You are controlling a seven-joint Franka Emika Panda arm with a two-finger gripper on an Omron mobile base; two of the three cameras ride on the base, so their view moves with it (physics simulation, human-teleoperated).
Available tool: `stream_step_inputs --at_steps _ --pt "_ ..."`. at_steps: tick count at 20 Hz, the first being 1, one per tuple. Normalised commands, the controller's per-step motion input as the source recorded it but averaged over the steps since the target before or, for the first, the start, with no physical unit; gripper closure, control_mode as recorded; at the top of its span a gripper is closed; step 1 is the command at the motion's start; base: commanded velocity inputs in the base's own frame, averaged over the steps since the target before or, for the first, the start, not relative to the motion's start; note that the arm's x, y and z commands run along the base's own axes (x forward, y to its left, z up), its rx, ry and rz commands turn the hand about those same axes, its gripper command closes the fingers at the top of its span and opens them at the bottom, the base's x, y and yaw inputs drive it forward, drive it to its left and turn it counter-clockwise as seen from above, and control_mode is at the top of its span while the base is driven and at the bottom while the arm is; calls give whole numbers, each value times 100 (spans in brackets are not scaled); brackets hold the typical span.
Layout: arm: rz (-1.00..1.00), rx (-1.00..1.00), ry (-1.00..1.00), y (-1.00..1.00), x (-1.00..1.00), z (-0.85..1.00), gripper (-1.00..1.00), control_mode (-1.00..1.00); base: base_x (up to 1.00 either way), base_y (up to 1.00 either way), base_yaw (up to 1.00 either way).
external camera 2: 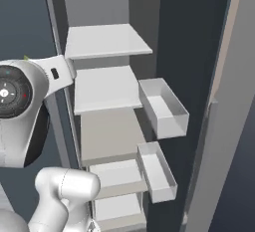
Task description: There is a bowl on the dining counter. Grab a lemon wedge from the fridge and place it in the bowl. Then get the liquor bottle and glass cup from the cabinet and place them next to the bowl.
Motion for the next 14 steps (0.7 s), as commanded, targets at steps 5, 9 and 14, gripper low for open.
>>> stream_step_inputs --at_steps 5,9,14 --pt "0 0 0 0 0 0 100 100 -15 44 -38" --pt "0 0 0 0 0 0 100 100 -13 47 -50" --pt "0 0 0 0 0 0 100 100 -17 37 -61"
